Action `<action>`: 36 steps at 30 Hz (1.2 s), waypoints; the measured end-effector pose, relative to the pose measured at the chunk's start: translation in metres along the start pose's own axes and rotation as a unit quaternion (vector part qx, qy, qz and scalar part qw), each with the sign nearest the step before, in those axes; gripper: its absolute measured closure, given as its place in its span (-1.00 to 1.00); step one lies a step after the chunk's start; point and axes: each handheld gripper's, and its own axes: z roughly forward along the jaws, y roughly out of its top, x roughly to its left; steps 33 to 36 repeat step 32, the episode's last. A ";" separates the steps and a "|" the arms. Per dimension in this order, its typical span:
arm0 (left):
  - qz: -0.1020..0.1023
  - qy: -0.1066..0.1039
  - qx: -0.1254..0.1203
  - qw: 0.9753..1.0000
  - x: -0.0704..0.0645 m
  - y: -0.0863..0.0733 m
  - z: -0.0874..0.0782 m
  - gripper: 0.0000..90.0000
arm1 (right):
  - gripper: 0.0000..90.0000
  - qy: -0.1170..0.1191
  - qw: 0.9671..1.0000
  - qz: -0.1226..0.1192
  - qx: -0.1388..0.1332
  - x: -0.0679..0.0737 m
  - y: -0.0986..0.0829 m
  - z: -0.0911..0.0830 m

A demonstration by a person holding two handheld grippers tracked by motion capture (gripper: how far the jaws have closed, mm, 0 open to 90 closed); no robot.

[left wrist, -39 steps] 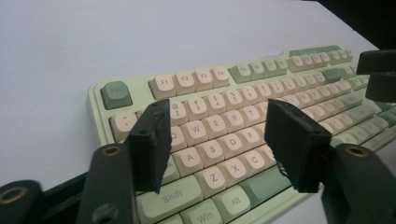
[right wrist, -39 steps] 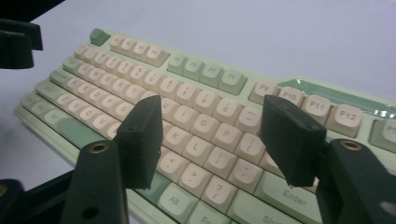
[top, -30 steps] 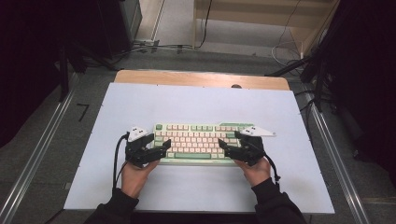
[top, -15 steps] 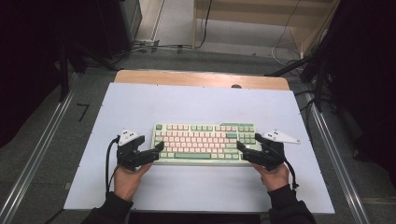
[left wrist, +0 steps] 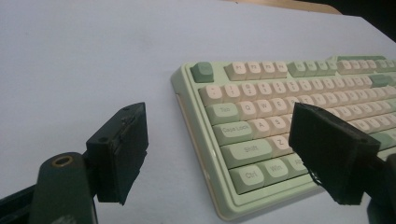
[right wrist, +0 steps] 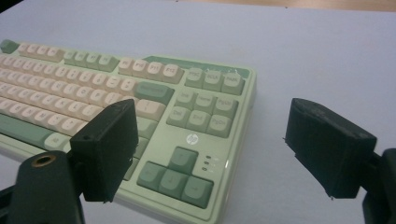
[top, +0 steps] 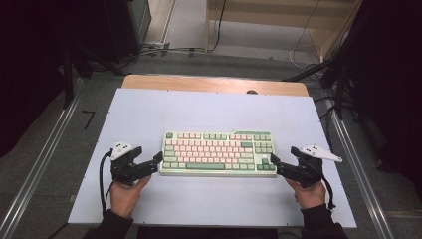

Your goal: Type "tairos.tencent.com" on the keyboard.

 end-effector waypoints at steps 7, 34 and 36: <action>-0.012 0.020 -0.003 1.000 0.012 -0.002 -0.006 -0.55 | -0.66 -0.015 1.000 0.008 0.006 -0.011 -0.007 -0.007; -0.031 0.059 -0.004 0.998 0.037 -0.012 -0.018 -0.55 | -0.67 -0.076 0.994 0.074 0.000 -0.061 -0.030 -0.039; -0.031 0.059 -0.004 0.998 0.037 -0.012 -0.018 -0.55 | -0.67 -0.076 0.994 0.074 0.000 -0.061 -0.030 -0.039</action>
